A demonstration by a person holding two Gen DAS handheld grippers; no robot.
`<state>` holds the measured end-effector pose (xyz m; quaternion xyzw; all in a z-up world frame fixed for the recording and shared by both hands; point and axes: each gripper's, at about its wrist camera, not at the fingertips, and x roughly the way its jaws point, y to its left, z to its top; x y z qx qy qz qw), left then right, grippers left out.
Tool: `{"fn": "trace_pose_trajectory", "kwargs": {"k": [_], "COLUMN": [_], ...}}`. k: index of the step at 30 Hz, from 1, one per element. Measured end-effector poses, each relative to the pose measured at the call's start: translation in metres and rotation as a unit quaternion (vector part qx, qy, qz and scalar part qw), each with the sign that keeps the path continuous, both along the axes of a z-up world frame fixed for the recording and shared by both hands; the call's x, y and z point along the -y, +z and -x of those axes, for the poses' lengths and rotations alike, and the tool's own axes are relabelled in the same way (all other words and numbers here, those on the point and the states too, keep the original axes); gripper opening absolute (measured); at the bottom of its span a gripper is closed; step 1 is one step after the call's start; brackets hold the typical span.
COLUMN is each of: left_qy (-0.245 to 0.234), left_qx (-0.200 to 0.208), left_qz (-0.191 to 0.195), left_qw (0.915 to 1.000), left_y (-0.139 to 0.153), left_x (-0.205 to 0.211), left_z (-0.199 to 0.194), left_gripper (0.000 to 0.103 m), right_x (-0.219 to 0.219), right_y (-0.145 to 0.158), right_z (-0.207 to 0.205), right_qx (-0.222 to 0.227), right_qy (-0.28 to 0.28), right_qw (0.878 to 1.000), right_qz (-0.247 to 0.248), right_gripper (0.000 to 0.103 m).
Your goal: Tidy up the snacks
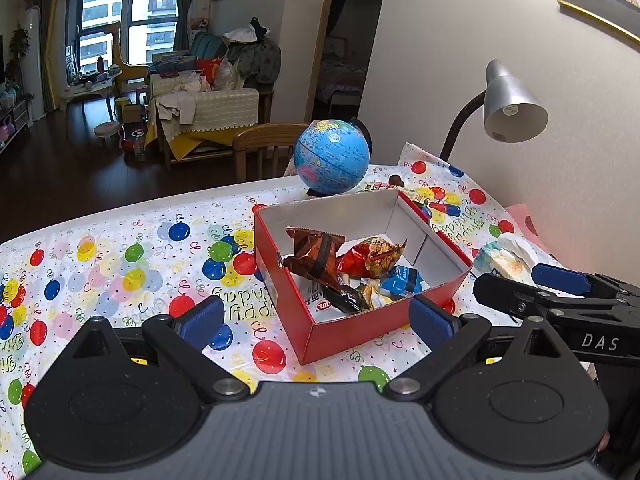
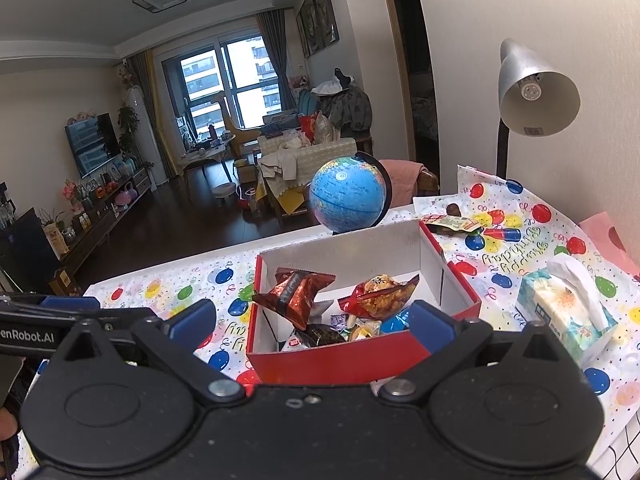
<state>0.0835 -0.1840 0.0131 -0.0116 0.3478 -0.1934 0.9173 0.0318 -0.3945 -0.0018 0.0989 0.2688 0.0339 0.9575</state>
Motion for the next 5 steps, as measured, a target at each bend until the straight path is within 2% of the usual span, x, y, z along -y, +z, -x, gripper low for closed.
{"fn": "trace_pose_trajectory", "kwargs": {"k": [5], "left_qy": [0.003], "left_qx": [-0.004], "left_qz": [0.002], "left_qw": [1.0], "left_y": [-0.0011], "left_x": [-0.0024], "left_z": [-0.0001], "left_gripper": [0.099], "right_x": [-0.0037], "right_y": [-0.0059], "right_z": [0.0048], "right_qx": [-0.004], "right_qy": [0.0], "right_qw": [1.0], "right_qz": [-0.001], "right_gripper": [0.103]}}
